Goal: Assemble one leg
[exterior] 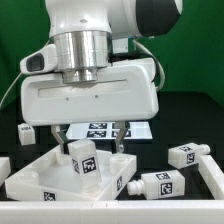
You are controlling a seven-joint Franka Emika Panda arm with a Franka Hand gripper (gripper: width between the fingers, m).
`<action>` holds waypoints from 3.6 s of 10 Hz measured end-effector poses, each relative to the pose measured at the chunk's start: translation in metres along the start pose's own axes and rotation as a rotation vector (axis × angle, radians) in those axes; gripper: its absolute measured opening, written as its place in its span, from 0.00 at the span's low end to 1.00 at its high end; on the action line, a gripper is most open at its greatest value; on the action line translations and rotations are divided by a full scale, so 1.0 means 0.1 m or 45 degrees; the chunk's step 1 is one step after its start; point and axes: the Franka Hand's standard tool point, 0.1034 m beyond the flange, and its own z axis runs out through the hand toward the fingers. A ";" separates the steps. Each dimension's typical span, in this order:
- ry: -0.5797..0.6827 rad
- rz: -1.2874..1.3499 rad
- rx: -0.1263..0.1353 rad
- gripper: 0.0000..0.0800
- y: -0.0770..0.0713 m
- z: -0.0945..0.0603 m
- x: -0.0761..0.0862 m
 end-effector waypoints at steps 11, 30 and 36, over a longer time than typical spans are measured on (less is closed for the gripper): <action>-0.005 -0.633 -0.038 0.38 0.08 -0.04 0.06; 0.041 -0.079 -0.036 0.81 -0.10 0.02 0.12; -0.016 -0.742 -0.075 0.81 -0.25 -0.01 0.17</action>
Offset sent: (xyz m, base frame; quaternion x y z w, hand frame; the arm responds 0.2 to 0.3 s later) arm 0.0048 0.0027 0.0038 0.0186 -0.0069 -0.2395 0.9707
